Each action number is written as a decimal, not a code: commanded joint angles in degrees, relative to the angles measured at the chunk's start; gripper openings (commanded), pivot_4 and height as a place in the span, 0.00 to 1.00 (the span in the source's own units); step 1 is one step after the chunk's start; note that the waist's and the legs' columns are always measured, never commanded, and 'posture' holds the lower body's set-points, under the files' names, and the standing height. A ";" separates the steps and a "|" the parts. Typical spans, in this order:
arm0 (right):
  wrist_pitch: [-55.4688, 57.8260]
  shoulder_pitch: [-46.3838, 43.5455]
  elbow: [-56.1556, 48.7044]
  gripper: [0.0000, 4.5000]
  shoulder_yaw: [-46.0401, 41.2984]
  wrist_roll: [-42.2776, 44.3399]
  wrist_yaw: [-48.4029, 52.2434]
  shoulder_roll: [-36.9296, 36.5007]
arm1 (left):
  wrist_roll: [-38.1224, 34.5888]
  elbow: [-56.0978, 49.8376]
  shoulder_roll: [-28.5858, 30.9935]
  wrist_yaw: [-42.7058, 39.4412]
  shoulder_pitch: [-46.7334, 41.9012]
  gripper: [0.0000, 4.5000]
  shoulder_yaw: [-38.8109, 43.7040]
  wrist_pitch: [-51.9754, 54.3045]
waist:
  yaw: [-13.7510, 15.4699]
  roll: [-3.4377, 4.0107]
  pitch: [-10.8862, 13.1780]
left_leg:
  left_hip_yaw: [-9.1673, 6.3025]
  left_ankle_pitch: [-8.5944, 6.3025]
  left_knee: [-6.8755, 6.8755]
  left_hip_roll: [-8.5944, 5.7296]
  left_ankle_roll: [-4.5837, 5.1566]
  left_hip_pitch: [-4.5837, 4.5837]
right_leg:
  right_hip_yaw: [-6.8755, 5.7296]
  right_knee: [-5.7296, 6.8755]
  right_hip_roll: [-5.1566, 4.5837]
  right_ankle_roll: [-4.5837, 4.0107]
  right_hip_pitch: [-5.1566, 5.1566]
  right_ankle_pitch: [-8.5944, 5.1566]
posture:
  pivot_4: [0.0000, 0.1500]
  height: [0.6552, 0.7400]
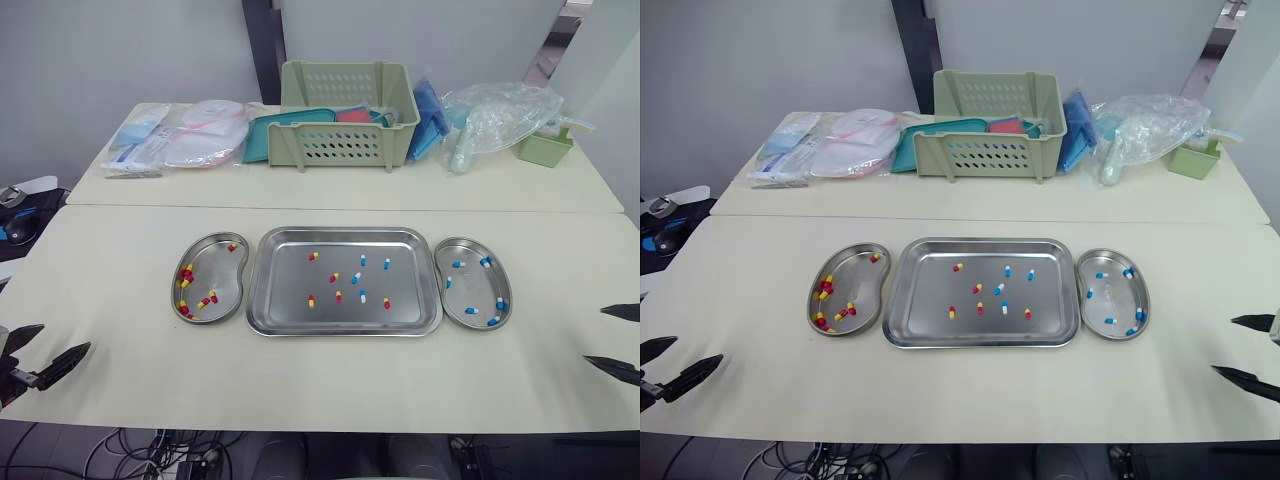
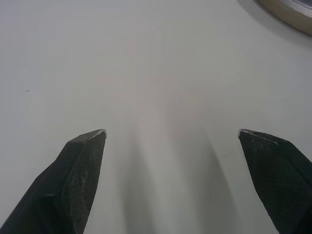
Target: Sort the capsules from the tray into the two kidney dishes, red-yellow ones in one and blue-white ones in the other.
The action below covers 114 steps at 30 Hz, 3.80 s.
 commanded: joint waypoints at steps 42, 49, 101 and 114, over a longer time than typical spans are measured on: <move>-1.25 0.14 -27.04 0.99 27.99 3.74 -19.62 19.92 | -9.05 -62.87 -13.88 16.48 -0.08 1.00 -19.82 26.34 | 0.63 -0.49 -0.31 | -0.15 0.00 0.08 0.01 -0.01 0.44 | -0.12 -0.08 0.01 0.00 0.58 0.00 | 1.00 1.00; -0.59 -0.60 -26.98 0.99 28.20 4.21 -20.25 19.27 | -8.74 -60.43 -12.81 13.73 -3.56 1.00 -24.37 26.55 | 0.68 -0.46 -0.29 | -0.15 0.00 0.07 0.00 -0.01 0.44 | -0.12 -0.09 0.01 0.00 0.58 0.00 | 1.00 1.00; 7.48 0.74 -36.32 1.00 33.66 5.20 -29.67 20.91 | 12.08 -25.87 -13.70 -8.80 -41.25 0.47 -54.01 15.75 | 0.65 -0.38 -0.23 | -0.32 0.01 0.13 -0.07 -0.01 0.25 | -0.25 -0.14 0.03 0.01 0.50 0.00 | 1.00 1.00; 8.63 1.65 -37.95 1.00 33.43 5.55 -30.47 20.93 | 15.83 -18.13 -17.93 -9.42 -43.13 0.47 -54.57 11.24 | 0.66 -0.38 -0.23 | -0.36 0.01 0.15 -0.08 -0.01 0.24 | -0.30 -0.13 0.03 0.01 0.50 0.00 | 1.00 1.00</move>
